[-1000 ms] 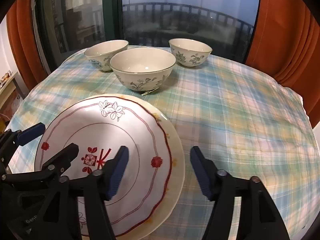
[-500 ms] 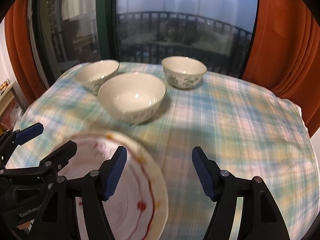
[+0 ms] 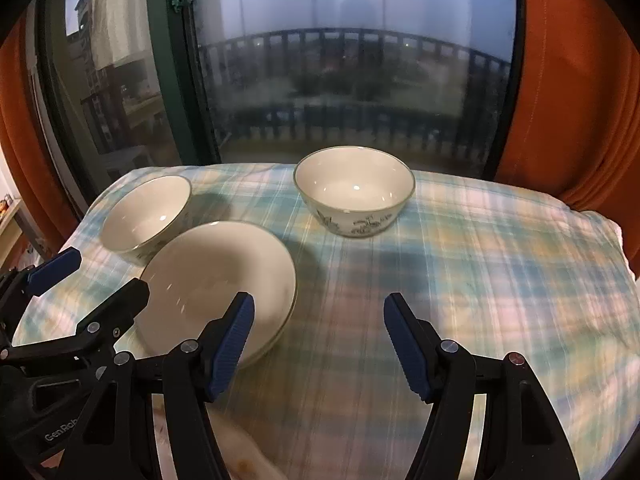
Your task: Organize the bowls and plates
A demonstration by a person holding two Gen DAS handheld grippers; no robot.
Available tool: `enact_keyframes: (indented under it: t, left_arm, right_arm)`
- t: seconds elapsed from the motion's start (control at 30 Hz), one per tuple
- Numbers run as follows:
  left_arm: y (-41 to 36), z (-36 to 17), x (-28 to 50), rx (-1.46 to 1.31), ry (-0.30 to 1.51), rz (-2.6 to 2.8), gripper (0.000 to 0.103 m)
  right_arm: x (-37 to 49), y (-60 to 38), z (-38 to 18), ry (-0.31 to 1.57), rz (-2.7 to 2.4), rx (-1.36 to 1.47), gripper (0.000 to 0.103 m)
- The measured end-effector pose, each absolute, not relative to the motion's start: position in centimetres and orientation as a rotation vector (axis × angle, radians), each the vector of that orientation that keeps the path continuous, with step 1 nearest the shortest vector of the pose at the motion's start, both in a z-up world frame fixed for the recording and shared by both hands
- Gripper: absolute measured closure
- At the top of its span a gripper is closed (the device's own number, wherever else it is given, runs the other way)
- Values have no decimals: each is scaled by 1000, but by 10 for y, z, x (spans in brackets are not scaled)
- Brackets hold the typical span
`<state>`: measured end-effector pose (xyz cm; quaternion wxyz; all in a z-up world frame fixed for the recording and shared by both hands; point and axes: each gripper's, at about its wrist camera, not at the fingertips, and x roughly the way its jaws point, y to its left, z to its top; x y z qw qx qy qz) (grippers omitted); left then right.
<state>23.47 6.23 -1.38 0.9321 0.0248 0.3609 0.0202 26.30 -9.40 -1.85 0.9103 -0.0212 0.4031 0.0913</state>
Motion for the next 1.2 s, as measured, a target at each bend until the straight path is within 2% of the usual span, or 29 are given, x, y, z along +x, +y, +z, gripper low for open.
enact_keyframes:
  t: [0.03,0.1,0.3,0.4,0.47,0.6,0.9,1.2]
  left_arm:
    - [63,-17,240,49,749,42,23]
    - [60,-26,250,68,784,35,35]
    - [64,-42,268,33,843,19,43]
    - [59,-46,272,31,871,-19,52]
    - [55,-48,273,47,883,-37,59]
    - [47,-49,272,81,882,-43,62]
    - [46,-43,267,79,908,-39,64]
    - [25,-21,245,109,830,-59,65]
  right_arm:
    - [269,-94,-21,838,188,-44,32]
    - [279,-93,-27,851,186,-43,34]
    - [297,-84,-43,884,240,-53,45]
    - [302,-77,-50,901,258,-70,58]
    - [304,-73,-55,912,267,-83,71]
    - [305,-67,-59,922,301,-95,84]
    - [302,-65,-56,927,298,-123,84]
    - [278,-81,-45,924,282,-116,84]
